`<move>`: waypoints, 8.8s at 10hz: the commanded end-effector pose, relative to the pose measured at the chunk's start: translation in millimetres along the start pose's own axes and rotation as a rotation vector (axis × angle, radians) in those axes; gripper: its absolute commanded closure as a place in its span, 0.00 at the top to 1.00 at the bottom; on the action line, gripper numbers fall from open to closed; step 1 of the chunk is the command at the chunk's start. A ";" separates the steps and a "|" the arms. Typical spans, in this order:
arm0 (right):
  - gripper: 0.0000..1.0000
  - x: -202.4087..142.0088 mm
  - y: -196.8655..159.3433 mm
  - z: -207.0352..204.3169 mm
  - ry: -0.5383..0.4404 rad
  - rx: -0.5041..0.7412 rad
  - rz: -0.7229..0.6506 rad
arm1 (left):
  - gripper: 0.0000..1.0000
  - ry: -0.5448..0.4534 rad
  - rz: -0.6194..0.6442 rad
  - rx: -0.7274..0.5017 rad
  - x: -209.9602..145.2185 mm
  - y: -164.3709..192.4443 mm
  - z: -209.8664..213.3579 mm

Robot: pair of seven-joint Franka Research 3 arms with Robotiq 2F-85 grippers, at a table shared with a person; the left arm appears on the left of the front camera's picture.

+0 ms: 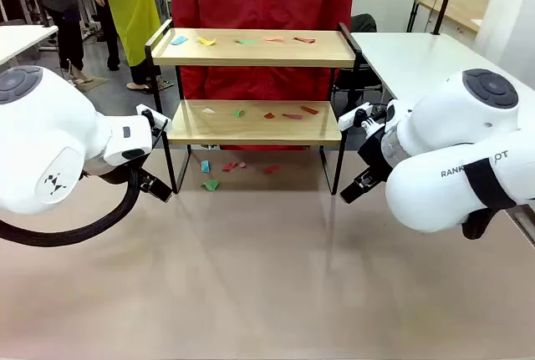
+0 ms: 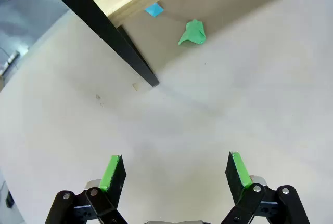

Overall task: Clean the shelf.
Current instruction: Pick up the Duster handed by the human.

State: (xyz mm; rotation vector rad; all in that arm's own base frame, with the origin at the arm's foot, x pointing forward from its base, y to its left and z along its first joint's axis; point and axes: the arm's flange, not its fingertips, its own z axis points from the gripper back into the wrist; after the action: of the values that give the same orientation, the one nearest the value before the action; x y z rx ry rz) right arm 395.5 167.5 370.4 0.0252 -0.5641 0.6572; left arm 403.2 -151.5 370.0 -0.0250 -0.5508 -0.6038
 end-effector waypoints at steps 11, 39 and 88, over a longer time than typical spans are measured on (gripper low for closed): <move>1.00 27.9 -28.3 37.5 -0.066 0.011 -0.042 | 1.00 -0.016 0.042 -0.141 10.3 22.3 24.6; 1.00 -110.8 -383.3 32.3 -0.824 0.330 0.044 | 1.00 -0.854 -0.526 -0.849 -56.9 318.9 -2.8; 1.00 -121.0 -393.5 30.0 -0.830 0.318 0.043 | 1.00 -0.270 -0.174 -0.467 43.2 262.6 218.6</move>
State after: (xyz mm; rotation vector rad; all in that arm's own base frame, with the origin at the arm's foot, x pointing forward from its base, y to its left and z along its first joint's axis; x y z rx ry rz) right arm 531.7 -227.1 387.0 0.6171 -1.2598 0.7817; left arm 472.6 97.2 621.2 -0.5832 -0.7274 -0.9720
